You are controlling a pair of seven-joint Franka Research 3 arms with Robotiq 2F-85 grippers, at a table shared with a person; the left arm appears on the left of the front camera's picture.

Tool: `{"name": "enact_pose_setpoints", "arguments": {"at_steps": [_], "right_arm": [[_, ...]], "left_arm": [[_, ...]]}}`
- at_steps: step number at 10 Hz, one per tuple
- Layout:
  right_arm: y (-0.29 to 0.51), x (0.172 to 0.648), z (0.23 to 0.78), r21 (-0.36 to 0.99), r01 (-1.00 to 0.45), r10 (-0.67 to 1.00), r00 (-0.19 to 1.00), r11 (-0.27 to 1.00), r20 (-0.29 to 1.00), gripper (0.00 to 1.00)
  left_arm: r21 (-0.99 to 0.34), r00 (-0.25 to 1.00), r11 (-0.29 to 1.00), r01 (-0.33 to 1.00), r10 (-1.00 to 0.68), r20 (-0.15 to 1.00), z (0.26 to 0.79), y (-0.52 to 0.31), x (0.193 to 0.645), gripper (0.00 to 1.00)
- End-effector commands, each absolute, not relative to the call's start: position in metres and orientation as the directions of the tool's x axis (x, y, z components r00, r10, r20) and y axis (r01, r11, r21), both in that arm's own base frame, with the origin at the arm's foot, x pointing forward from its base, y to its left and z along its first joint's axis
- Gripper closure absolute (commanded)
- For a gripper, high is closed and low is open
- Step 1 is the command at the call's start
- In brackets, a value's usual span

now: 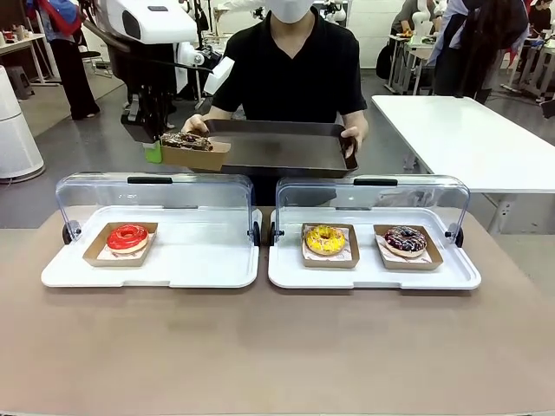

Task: Provide the desired donut to the person.
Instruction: Place the picked Paper togo box onto the Handle tray extended by the person.

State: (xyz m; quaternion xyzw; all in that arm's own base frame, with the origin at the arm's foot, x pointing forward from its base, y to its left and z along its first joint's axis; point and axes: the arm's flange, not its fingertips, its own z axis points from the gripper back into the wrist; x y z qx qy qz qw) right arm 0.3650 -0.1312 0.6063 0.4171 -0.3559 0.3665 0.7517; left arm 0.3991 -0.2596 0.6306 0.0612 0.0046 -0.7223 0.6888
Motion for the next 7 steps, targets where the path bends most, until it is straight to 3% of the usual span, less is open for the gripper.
{"name": "enact_pose_setpoints", "arguments": {"at_steps": [1, 4, 7], "right_arm": [[-0.132, 0.365, 0.607, 0.365, -0.853, 0.246, 0.47, 0.372, 0.848, 0.0], [-0.132, 0.365, 0.607, 0.365, -0.853, 0.246, 0.47, 0.372, 0.848, 0.0], [-0.132, 0.365, 0.607, 0.365, -0.853, 0.246, 0.47, 0.372, 0.848, 0.0]], "left_arm": [[0.08, -0.044, -0.052, 0.995, -0.994, -0.097, 0.633, -0.26, 0.398, 1.0], [0.078, -0.044, -0.051, 0.996, -0.995, -0.095, 0.631, -0.26, 0.399, 0.99], [0.163, -0.008, -0.028, 0.986, -0.992, -0.125, 0.666, -0.278, 0.438, 0.99]]}}
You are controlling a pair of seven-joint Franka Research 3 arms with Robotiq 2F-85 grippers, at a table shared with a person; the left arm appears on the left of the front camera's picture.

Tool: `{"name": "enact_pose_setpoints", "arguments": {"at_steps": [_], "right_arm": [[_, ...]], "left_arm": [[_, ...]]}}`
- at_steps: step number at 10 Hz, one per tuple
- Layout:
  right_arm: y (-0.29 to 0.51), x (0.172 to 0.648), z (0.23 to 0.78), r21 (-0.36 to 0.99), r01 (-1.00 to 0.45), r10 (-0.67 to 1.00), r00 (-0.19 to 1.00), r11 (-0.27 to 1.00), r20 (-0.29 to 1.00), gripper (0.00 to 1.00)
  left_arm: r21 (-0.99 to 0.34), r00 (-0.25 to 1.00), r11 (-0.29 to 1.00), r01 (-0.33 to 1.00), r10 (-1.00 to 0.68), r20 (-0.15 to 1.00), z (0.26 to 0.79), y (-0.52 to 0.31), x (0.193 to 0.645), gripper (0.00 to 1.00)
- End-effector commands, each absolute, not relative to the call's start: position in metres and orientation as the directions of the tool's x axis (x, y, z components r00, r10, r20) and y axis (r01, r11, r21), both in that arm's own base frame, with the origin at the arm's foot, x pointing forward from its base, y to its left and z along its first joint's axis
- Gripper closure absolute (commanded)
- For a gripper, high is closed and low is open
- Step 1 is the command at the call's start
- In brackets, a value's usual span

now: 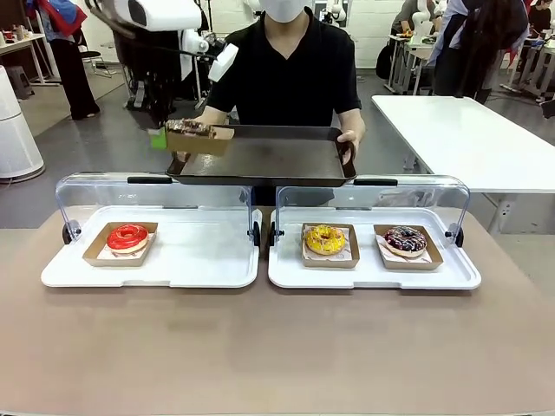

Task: Provide the desired donut to the person.
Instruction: Place the picked Paper togo box onto the Handle tray extended by the person.

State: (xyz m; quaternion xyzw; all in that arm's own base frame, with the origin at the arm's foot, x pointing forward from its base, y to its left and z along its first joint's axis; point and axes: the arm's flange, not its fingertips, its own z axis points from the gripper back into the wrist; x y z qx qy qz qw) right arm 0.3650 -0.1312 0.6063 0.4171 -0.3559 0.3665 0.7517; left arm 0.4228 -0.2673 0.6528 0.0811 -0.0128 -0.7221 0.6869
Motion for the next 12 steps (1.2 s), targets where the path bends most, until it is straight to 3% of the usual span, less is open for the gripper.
{"name": "enact_pose_setpoints", "arguments": {"at_steps": [1, 4, 6, 12], "right_arm": [[-0.132, 0.365, 0.607, 0.365, -0.853, 0.246, 0.47, 0.372, 0.848, 0.0], [-0.132, 0.365, 0.607, 0.365, -0.853, 0.246, 0.47, 0.372, 0.848, 0.0], [-0.132, 0.365, 0.607, 0.365, -0.853, 0.246, 0.47, 0.372, 0.848, 0.0], [-0.132, 0.365, 0.607, 0.365, -0.853, 0.246, 0.47, 0.372, 0.848, 0.0]], "left_arm": [[0.17, -0.011, -0.035, 0.985, -0.99, -0.138, 0.676, -0.278, 0.46, 0.99], [0.166, 0.014, -0.001, 0.986, -0.996, -0.088, 0.658, -0.26, 0.502, 0.99], [0.069, 0.012, 0.01, 0.998, -1.0, -0.018, 0.628, -0.246, 0.531, 0.99], [0.059, -0.045, -0.042, 0.997, -0.997, 0.058, 0.596, -0.236, 0.55, 0.99]]}}
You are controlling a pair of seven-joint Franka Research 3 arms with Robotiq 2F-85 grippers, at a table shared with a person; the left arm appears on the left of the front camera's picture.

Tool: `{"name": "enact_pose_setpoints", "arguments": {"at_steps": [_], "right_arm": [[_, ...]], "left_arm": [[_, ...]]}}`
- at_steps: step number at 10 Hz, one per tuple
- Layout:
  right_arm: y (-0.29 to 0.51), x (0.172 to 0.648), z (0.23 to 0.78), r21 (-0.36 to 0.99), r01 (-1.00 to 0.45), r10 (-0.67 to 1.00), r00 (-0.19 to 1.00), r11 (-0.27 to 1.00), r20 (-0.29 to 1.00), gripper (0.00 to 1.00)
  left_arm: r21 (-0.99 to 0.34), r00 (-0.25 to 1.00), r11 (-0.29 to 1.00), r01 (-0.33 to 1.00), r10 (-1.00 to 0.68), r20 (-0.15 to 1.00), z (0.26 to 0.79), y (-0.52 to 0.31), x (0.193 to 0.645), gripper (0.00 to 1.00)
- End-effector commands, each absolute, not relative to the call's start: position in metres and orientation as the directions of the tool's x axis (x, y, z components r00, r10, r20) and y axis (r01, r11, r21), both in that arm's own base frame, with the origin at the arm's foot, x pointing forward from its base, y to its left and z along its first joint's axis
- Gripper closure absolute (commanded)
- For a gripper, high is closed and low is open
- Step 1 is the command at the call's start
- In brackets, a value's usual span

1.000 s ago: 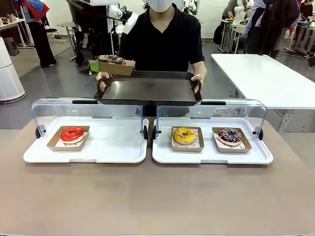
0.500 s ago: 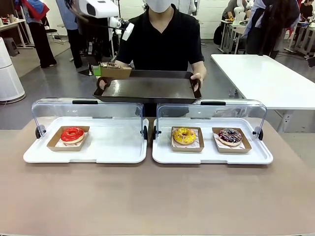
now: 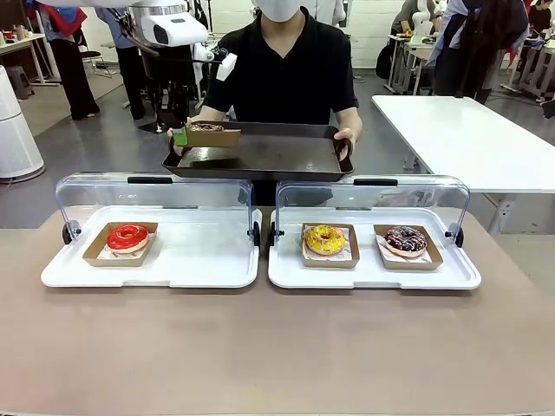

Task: Provide the desired donut to the person.
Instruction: Place the picked Paper togo box onto the Handle tray extended by the person.

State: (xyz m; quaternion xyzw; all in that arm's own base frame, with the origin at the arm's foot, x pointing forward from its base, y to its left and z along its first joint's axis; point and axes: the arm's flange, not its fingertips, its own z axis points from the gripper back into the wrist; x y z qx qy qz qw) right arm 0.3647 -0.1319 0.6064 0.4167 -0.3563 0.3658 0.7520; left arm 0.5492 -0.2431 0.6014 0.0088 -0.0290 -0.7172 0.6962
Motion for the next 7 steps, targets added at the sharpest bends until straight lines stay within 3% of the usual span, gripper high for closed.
{"name": "enact_pose_setpoints", "arguments": {"at_steps": [1, 4, 7], "right_arm": [[-0.132, 0.365, 0.607, 0.365, -0.853, 0.246, 0.47, 0.372, 0.848, 0.0], [-0.132, 0.365, 0.607, 0.365, -0.853, 0.246, 0.47, 0.372, 0.848, 0.0], [-0.132, 0.365, 0.607, 0.365, -0.853, 0.246, 0.47, 0.372, 0.848, 0.0]], "left_arm": [[0.065, -0.041, -0.036, 0.997, -0.997, 0.07, 0.591, -0.234, 0.549, 0.99], [0.005, -0.073, -0.073, 0.997, -0.993, 0.095, 0.587, -0.225, 0.578, 0.99], [0.042, -0.087, -0.084, 0.996, -0.993, 0.082, 0.578, -0.214, 0.594, 0.99]]}}
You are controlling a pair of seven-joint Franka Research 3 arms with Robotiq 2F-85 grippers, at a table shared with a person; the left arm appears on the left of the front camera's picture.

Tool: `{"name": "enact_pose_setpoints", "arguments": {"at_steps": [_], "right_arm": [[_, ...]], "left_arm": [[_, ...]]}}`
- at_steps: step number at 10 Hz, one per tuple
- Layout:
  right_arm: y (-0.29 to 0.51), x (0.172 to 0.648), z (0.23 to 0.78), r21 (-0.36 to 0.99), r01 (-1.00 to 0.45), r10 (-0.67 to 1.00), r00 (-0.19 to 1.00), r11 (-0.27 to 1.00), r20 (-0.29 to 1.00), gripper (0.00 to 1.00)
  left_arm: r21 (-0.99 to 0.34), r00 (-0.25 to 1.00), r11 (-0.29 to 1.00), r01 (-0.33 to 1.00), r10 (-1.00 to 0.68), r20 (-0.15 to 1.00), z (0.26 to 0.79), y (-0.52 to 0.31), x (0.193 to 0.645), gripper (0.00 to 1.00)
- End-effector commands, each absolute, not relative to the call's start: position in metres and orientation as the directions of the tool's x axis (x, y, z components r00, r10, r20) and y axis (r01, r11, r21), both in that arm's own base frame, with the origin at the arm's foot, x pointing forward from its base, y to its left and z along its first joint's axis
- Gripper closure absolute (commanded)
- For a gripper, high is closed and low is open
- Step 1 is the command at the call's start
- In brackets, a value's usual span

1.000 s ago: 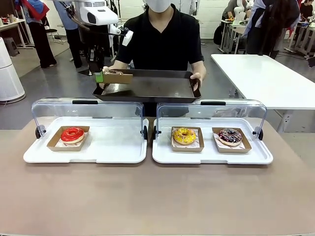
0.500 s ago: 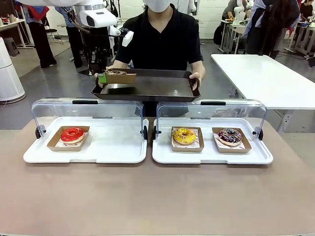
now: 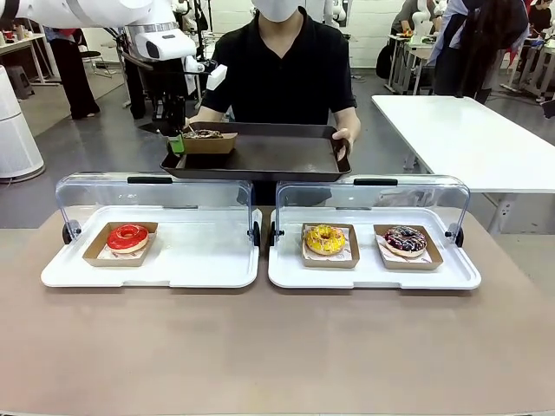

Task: Provide the desired donut to the person.
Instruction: Place the picked Paper togo box onto the Handle tray extended by the person.

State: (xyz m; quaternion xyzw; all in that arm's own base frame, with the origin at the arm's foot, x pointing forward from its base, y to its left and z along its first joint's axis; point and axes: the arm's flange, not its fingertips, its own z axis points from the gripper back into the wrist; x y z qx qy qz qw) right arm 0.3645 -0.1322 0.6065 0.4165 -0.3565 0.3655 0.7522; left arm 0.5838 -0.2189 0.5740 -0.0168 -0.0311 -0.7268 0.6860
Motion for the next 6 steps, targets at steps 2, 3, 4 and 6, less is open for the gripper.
{"name": "enact_pose_setpoints", "arguments": {"at_steps": [2, 3, 4, 6], "right_arm": [[-0.1319, 0.3645, 0.6069, 0.365, -0.853, 0.246, 0.47, 0.372, 0.848, 0.0], [-0.1319, 0.3645, 0.6069, 0.365, -0.853, 0.246, 0.47, 0.372, 0.848, 0.0], [-0.1319, 0.3645, 0.6069, 0.365, -0.853, 0.246, 0.47, 0.372, 0.848, 0.0], [-0.1319, 0.3645, 0.6069, 0.365, -0.853, 0.246, 0.47, 0.372, 0.848, 0.0]], "left_arm": [[0.037, -0.088, -0.085, 0.996, -0.991, 0.099, 0.5728, -0.2118, 0.5958, 0.39], [0.044, -0.098, -0.094, 0.995, -0.99, 0.104, 0.5717, -0.2122, 0.5922, 0.39], [0.045, -0.102, -0.098, 0.994, -0.99, 0.102, 0.5727, -0.2116, 0.5932, 0.0], [0.043, -0.111, -0.107, 0.993, -0.99, 0.091, 0.5752, -0.2101, 0.5935, 0.0]]}}
